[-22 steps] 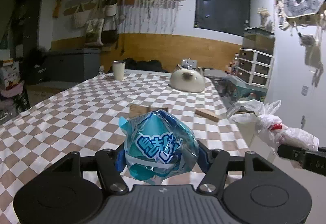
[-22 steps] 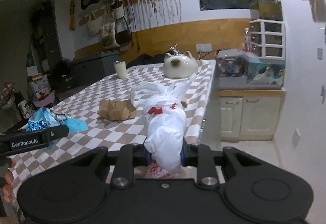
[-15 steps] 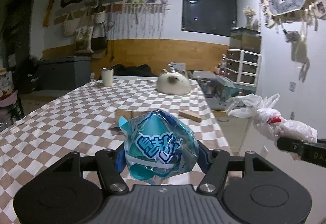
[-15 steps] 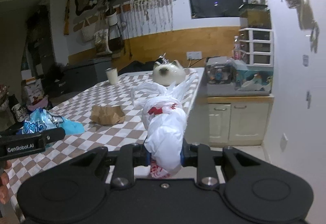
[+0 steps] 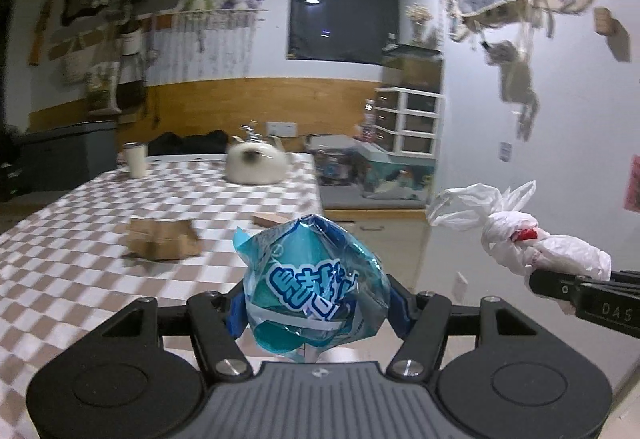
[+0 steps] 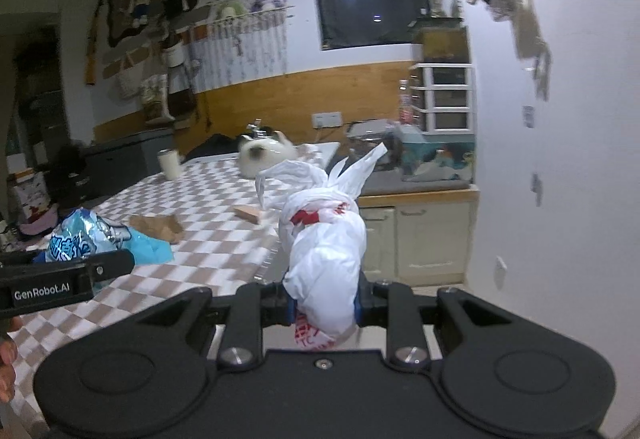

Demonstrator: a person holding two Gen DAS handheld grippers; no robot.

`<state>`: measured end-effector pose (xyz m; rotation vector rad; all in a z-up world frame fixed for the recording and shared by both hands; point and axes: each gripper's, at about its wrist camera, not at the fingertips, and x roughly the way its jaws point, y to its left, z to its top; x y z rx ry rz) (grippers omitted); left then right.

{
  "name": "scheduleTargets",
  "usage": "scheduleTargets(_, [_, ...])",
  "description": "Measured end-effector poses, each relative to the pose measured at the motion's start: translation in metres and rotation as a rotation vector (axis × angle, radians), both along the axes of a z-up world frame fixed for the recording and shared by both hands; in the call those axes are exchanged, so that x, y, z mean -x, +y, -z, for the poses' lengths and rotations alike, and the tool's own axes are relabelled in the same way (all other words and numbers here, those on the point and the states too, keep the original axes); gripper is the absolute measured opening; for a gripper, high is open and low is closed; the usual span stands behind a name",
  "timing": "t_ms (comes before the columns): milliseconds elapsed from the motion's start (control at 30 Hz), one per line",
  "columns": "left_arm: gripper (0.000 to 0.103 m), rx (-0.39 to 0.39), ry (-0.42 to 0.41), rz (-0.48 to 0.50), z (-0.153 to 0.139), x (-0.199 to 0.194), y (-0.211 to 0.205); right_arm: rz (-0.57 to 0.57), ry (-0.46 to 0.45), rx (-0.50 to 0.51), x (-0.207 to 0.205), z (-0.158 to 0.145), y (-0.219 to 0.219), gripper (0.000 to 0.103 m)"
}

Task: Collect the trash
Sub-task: 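Lift and carry the blue-teal bag and white bag over the wastebasket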

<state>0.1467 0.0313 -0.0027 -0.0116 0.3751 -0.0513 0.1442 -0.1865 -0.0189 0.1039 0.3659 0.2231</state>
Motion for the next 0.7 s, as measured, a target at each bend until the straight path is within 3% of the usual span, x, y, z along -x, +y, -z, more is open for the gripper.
scheduleTargets(300, [0.065, -0.004, 0.07, 0.134, 0.032, -0.018, -0.067, 0.108, 0.051, -0.005, 0.009, 0.029, -0.06, 0.026])
scheduleTargets(700, [0.065, -0.023, 0.275, 0.249, 0.116, -0.054, -0.128, 0.242, 0.237, -0.052, 0.0, 0.115, -0.122, 0.026])
